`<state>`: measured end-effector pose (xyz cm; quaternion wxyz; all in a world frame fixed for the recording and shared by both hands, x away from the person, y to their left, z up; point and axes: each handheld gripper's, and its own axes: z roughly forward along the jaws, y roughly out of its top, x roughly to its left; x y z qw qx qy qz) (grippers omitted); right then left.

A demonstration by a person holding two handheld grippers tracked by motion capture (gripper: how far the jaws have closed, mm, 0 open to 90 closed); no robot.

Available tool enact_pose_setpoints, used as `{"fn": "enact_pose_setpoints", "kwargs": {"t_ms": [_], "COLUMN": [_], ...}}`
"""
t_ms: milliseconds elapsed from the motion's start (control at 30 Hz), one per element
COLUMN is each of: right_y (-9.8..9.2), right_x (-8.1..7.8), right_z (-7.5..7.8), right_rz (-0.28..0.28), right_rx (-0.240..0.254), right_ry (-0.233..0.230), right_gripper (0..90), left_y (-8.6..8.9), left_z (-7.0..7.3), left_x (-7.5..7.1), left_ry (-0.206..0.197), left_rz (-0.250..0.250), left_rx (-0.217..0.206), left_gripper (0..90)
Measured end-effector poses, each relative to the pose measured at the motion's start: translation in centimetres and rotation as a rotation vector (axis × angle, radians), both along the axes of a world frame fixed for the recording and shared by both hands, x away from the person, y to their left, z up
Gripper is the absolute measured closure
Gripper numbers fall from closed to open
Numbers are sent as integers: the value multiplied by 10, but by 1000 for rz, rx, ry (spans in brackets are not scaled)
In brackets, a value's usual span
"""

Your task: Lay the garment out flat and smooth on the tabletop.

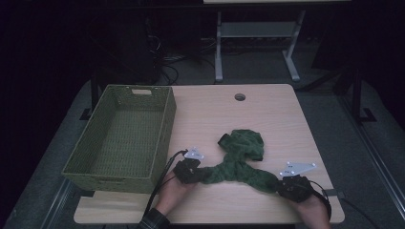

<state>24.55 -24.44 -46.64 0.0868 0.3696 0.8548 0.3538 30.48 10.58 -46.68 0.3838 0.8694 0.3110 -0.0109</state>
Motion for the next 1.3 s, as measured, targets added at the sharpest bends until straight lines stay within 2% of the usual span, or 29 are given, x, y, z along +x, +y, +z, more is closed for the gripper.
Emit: {"fn": "enact_pose_setpoints", "kwargs": {"t_ms": [67,100,133,200,300,367,400,467,567,600,633,700,767,833,867,900,933,967,1067,1167,1233,1300], "right_y": [-2,-2,-5,-8,-12,-13,-14,-16,-19,-19,-17,-14,-11,-8,-5,1,3,5,10,15,16,17], "right_x": [-3,-3,-7,-12,-17,-17,-18,-17,-9,-9,0,8,15,19,23,31,35,38,48,54,56,59], "right_z": [0,0,0,0,1,1,2,10,18,18,22,24,24,25,25,25,24,24,22,18,17,15], "right_rz": [-2,-2,-1,-8,-15,-15,-16,-21,-39,-39,-50,-52,-53,-58,-58,-65,-70,-76,-92,-94,-94,-97], "right_rx": [-3,-3,-6,-3,0,2,7,19,57,57,76,85,97,97,95,88,88,89,92,75,69,75], "right_ry": [-1,-1,-6,-6,-3,-4,-1,-47,-56,-56,-51,-50,-44,-38,-34,-35,-29,-25,-8,-6,-2,10], "right_gripper": [900,900,900,900,899,895,864,810,758,758,712,668,627,616,601,574,556,534,475,473,483,587], "left_y": [0,0,-2,-5,-8,-8,-8,-8,-10,-10,-11,-14,-16,-17,-18,-21,-21,-23,-28,-35,-37,-44], "left_z": [0,0,0,0,0,2,5,14,27,27,30,37,41,42,43,43,43,43,41,37,36,29], "left_x": [-10,-10,-18,-24,-29,-29,-28,-26,-17,-17,-13,-1,11,16,24,36,36,45,60,71,73,80], "left_ry": [25,25,36,41,37,31,34,19,-21,-21,-30,-71,-91,-100,-101,-106,-106,-115,-130,-121,-116,-89], "left_rz": [-30,-30,-51,-70,-85,-90,-88,-86,-69,-69,-66,-47,-29,-18,-3,6,6,16,36,30,28,4], "left_rx": [-13,-13,-17,-22,-20,-25,-39,-54,-55,-55,-52,-50,-62,-70,-71,-64,-64,-62,-69,-67,-65,-51], "left_gripper": [897,897,897,897,892,843,843,765,701,675,662,627,579,539,539,502,484,464,437,407,402,444]}}
